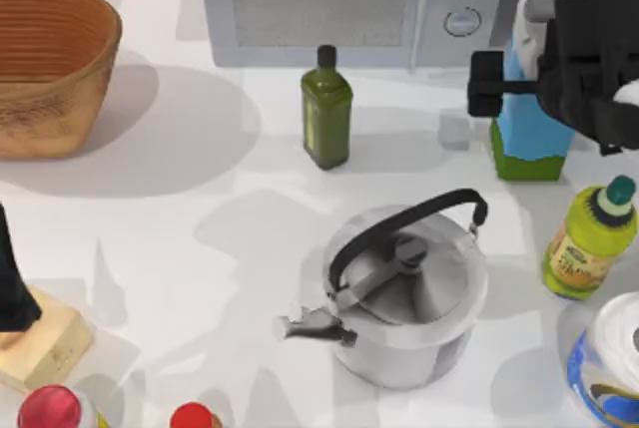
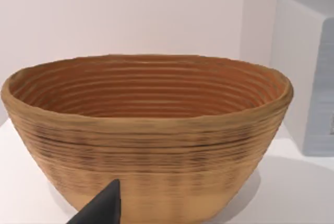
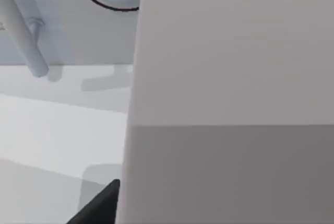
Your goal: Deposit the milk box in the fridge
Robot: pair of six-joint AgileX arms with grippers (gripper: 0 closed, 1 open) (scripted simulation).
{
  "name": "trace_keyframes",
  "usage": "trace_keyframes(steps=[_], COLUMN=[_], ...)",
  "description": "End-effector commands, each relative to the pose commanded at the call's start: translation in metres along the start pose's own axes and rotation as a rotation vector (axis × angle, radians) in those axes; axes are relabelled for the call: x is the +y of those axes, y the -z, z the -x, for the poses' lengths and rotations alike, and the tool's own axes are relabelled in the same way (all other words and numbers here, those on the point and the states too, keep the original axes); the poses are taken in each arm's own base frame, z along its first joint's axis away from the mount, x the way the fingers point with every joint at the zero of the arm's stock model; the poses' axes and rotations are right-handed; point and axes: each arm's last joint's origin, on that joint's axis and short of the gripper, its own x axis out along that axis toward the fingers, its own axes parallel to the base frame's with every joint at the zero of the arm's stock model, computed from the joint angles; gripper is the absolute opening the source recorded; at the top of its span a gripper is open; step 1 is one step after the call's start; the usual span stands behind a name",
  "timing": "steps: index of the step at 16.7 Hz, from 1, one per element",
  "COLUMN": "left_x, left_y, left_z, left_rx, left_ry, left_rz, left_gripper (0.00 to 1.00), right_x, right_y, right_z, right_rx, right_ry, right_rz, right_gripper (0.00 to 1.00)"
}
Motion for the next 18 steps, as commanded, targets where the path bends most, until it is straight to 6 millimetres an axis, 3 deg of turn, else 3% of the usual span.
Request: trace_keyframes(steps=[5,18], left_x=[0.0,0.0], left_y=[0.0,0.0], left_z=[0.0,0.0], left_rx=[0.0,0.0], left_ry=[0.0,0.0], left_rz=[0.0,0.0], left_gripper=[1.0,1.0], right_x=[0.0011,0.0011], right_y=[0.0018,0.0018], right_z=[-0.0063,-0.0063], right_rx=[-0.002,-0.002], right_ry=[0.0,0.0], right_rz=[0.0,0.0], right_gripper=[1.0,0.02])
